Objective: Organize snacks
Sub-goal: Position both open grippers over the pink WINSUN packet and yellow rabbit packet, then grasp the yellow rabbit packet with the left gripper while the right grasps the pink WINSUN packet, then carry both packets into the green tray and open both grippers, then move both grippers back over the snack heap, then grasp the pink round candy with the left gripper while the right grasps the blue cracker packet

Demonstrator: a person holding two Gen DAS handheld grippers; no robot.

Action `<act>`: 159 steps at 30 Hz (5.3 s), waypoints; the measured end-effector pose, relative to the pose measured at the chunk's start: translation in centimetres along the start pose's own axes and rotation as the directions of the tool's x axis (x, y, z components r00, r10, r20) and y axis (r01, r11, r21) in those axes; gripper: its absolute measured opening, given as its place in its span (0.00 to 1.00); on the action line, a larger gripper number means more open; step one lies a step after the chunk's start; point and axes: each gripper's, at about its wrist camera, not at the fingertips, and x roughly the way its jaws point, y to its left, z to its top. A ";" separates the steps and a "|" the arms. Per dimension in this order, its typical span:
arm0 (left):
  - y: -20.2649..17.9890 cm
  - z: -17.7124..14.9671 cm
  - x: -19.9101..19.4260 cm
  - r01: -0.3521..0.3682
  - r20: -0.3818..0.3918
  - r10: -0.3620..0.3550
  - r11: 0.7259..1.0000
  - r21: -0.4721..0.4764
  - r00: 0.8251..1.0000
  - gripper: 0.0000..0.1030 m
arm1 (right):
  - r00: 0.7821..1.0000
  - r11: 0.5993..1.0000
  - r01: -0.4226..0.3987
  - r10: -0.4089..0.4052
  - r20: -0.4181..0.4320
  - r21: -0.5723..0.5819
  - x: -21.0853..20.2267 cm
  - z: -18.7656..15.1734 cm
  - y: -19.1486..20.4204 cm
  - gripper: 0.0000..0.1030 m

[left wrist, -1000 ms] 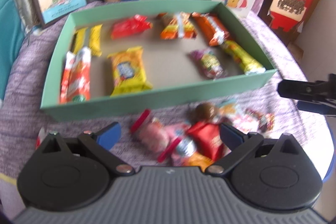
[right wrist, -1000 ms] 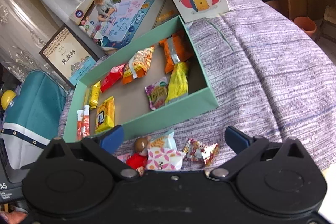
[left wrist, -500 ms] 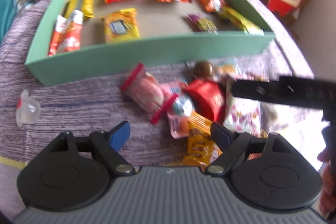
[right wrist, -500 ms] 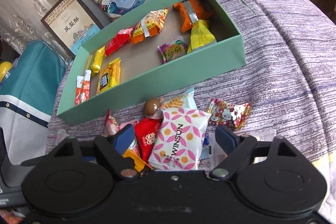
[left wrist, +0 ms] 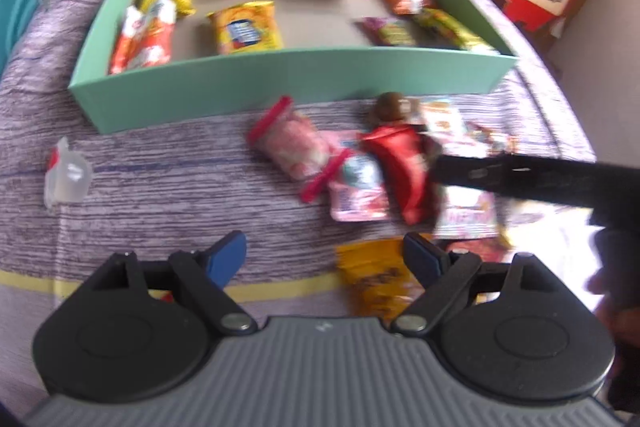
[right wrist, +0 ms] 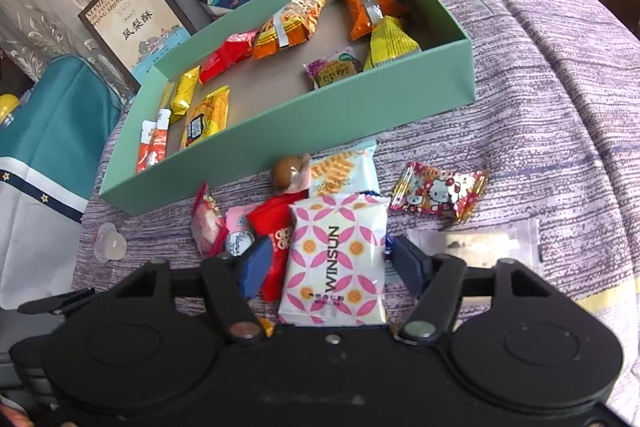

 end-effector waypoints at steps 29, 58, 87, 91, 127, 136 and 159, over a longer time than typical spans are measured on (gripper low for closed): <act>1.7 -2.6 -0.6 -0.057 0.012 0.057 0.998 -0.001 0.998 0.33 | 0.995 0.991 0.087 -0.083 0.047 -0.098 0.3 -1.4 2.0 0.56; 1.4 13.3 -0.2 0.029 0.187 -0.021 0.999 -0.035 0.982 0.33 | 0.989 0.995 -0.088 0.092 0.112 -0.040 0.9 13.6 4.2 0.48; 2.4 11.7 -0.1 -0.072 0.176 0.088 0.993 -0.092 0.980 1.00 | 0.991 0.997 -0.078 0.079 0.107 -0.010 -1.3 11.6 4.1 1.00; 1.6 11.0 -1.7 -0.069 0.196 0.083 0.994 -0.081 0.977 1.00 | 0.990 0.997 -0.077 0.079 0.121 -0.018 -3.0 10.8 4.2 1.00; 2.4 4.8 4.2 -0.185 0.035 0.190 0.976 -0.118 0.981 0.91 | 0.999 0.999 0.031 -0.031 0.025 0.015 0.2 2.5 -0.2 0.69; 5.4 3.9 3.2 -0.178 0.036 0.185 0.972 -0.152 0.982 0.92 | 0.997 0.993 0.068 -0.064 0.043 -0.099 2.1 2.2 1.9 0.41; 3.8 2.6 2.0 -0.138 0.086 0.142 0.989 -0.057 0.986 0.27 | 0.995 0.990 0.088 -0.083 0.048 -0.112 1.5 1.8 2.7 0.37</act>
